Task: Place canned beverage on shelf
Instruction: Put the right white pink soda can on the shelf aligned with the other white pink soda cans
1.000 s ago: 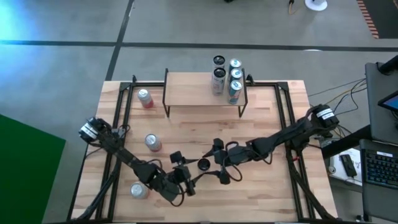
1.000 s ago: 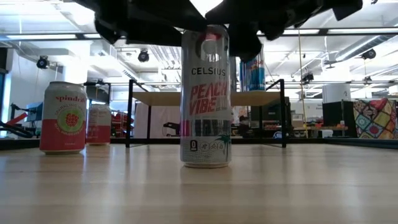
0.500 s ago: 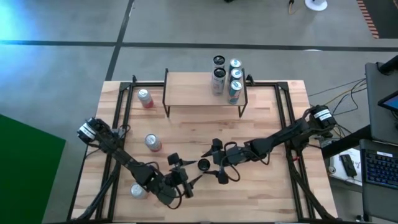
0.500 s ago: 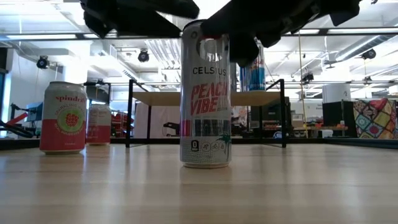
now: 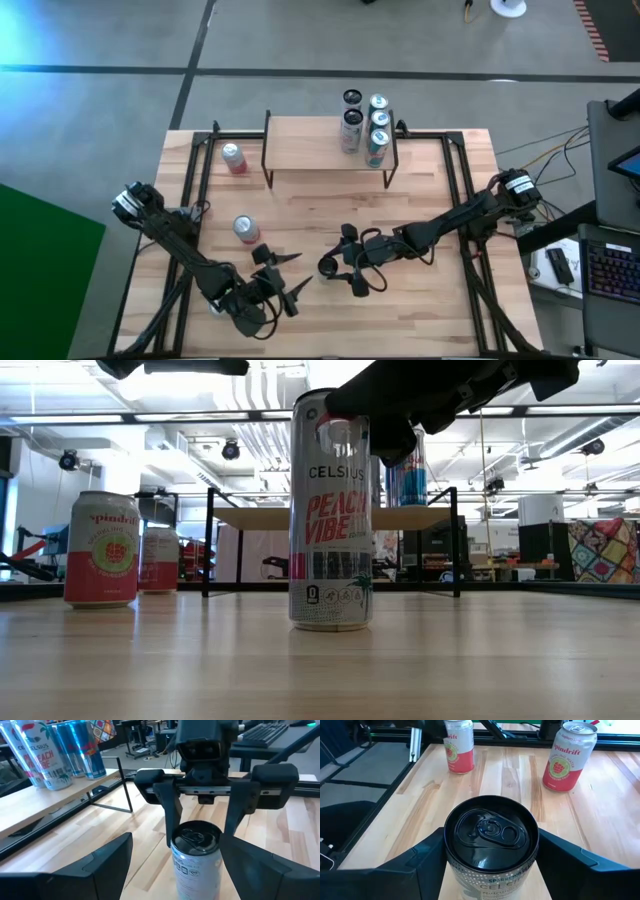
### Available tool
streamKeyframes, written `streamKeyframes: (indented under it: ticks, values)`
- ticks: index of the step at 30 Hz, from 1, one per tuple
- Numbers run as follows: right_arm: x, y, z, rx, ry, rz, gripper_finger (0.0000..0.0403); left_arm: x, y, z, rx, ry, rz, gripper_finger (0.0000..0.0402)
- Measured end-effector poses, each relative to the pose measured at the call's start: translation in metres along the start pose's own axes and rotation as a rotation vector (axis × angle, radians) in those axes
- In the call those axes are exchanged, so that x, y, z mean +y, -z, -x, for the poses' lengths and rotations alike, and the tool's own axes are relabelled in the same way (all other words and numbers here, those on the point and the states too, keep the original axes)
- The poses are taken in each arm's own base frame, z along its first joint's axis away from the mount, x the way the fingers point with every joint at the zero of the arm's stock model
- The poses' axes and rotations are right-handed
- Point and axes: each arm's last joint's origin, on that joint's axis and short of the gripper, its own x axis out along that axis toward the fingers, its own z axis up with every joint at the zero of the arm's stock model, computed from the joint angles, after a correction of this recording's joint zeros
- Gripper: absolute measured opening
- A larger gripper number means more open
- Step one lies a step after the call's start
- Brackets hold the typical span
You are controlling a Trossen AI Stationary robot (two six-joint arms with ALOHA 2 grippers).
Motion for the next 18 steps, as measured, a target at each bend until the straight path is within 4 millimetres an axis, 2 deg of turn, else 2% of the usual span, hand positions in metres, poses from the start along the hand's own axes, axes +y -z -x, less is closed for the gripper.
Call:
streamKeyframes:
  ticks: [5, 9, 18]
  values:
    - [-0.002, -0.006, 0.009, 0.006, -0.007, 0.039, 0.0253, 0.004, -0.004, 0.002, 0.002, -0.007, -0.018, 0.0284]
    - [-0.012, -0.023, 0.029, -0.021, 0.0, 0.037, 0.0252, 0.006, -0.006, 0.003, 0.004, -0.009, 0.012, 0.0284]
    - [-0.07, -0.066, 0.09, -0.057, 0.117, -0.029, 0.0252, 0.011, -0.006, -0.004, 0.012, -0.037, 0.011, 0.0284]
